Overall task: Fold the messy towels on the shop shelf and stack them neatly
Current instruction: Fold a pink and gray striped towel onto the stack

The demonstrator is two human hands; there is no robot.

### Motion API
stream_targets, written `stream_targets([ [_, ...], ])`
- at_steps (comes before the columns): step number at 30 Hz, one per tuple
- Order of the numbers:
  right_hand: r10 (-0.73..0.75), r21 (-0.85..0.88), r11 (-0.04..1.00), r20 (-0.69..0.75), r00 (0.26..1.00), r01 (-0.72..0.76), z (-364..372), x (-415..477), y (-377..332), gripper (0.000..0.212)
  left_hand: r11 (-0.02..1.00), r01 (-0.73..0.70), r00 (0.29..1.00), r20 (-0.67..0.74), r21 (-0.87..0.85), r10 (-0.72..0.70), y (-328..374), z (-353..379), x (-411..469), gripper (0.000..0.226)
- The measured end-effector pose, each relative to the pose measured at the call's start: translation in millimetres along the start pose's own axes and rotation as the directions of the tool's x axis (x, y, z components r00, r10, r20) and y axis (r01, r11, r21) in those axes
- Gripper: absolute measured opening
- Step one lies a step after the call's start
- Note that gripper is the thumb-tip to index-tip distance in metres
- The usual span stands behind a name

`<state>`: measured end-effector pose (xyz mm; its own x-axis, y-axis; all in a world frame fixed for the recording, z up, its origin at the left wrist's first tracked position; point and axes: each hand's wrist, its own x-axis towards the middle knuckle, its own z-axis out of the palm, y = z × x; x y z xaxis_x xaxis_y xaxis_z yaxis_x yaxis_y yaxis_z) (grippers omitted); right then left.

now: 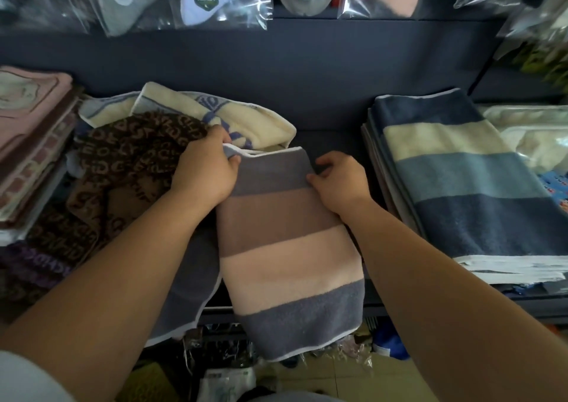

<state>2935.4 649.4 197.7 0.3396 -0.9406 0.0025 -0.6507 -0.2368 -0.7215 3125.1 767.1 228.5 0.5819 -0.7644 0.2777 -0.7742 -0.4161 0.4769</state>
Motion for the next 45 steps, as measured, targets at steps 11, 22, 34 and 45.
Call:
stream_targets([
  [11, 0.016, -0.286, 0.958, 0.094, 0.995, 0.012, -1, -11, -6, 0.042, 0.74, -0.437, 0.89, 0.128, 0.512, 0.437, 9, 2, 4, 0.028],
  [22, -0.055, -0.289, 0.956, 0.009, 0.998, 0.056, 5, -33, 7, 0.043, 0.784, -0.474, 0.86, 0.4, 0.4, 0.316, 30, 22, 24, 0.047],
  [34, -0.022, 0.432, 0.895, 0.297, 0.954, -0.114, -37, -77, 11, 0.057, 0.894, -0.441, 0.894, 0.045, -0.077, 0.445, 38, -28, 26, 0.025],
  [45, 0.004, -0.077, 0.996, 0.461, 0.887, 0.035, -52, -109, 19, 0.038, 0.923, -0.385, 0.922, -0.064, -0.018, 0.383, 4, -12, 53, 0.03],
])
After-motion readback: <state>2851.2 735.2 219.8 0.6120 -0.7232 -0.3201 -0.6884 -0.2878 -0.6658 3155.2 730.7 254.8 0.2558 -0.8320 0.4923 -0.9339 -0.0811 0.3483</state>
